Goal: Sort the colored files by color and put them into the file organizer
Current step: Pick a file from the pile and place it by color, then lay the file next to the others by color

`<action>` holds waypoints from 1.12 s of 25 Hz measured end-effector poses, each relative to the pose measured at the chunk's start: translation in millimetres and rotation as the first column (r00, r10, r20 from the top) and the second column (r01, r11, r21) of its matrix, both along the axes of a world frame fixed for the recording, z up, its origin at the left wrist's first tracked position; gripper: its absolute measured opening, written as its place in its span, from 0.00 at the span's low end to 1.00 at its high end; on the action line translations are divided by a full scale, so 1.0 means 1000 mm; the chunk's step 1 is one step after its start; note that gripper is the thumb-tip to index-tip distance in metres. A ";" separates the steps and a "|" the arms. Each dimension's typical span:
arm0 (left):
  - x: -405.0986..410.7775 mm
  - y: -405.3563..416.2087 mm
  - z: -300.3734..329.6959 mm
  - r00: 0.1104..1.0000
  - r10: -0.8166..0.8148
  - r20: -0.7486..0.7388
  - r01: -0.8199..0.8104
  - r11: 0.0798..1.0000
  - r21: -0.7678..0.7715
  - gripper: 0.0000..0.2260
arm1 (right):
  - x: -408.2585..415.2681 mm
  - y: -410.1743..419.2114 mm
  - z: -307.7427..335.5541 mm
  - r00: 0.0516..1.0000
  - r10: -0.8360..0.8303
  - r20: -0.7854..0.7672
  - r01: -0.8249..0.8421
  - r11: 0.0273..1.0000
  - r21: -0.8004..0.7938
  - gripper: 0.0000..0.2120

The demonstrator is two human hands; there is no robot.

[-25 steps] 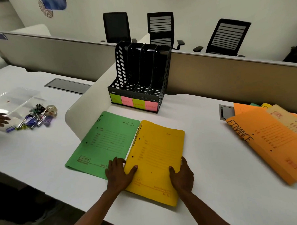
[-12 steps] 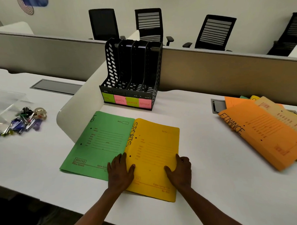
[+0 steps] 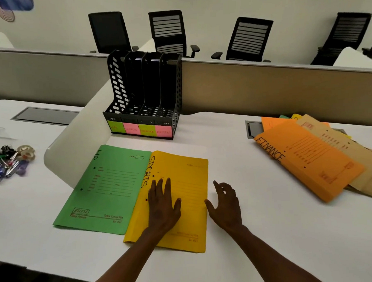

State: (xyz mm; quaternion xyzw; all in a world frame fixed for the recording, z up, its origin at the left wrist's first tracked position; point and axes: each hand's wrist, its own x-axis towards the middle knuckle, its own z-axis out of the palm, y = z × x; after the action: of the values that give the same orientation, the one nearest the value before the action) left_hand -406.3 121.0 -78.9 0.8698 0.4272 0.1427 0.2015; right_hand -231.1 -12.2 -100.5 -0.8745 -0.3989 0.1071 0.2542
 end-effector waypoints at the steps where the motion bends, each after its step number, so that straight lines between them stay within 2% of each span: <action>1: 0.014 -0.005 0.001 1.000 -0.026 -0.005 0.026 1.000 0.004 0.34 | 0.009 -0.004 0.002 0.999 0.006 0.034 -0.005 1.000 -0.007 0.38; 6: 0.083 -0.036 0.006 0.982 -0.170 -0.083 0.173 0.984 0.042 0.33 | 0.056 -0.038 0.010 0.992 -0.044 0.121 0.048 0.998 -0.029 0.40; 16: 0.216 -0.084 0.018 0.899 -0.433 -0.067 0.437 0.898 0.053 0.35 | 0.170 -0.114 0.032 0.944 -0.267 0.196 0.279 0.959 -0.038 0.39; 21: 0.268 -0.103 0.026 0.850 -0.505 -0.146 0.514 0.858 0.022 0.35 | 0.225 -0.142 0.038 0.910 -0.378 0.170 0.396 0.914 -0.085 0.41; 25: 0.298 -0.114 0.028 0.827 -0.528 -0.190 0.535 0.845 -0.017 0.36 | 0.254 -0.159 0.037 0.840 -0.538 0.065 0.542 0.836 -0.084 0.42; 28: 0.312 -0.120 0.025 0.807 -0.550 -0.212 0.558 0.830 -0.030 0.36 | 0.264 -0.169 0.032 0.818 -0.573 0.050 0.574 0.809 -0.127 0.43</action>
State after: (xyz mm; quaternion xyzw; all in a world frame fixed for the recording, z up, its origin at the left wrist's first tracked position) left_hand -94.3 1.4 -53.4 0.9698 0.1717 -0.0086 0.1731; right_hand 32.5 -181.2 -68.8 -0.9698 -0.1097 0.0482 0.2124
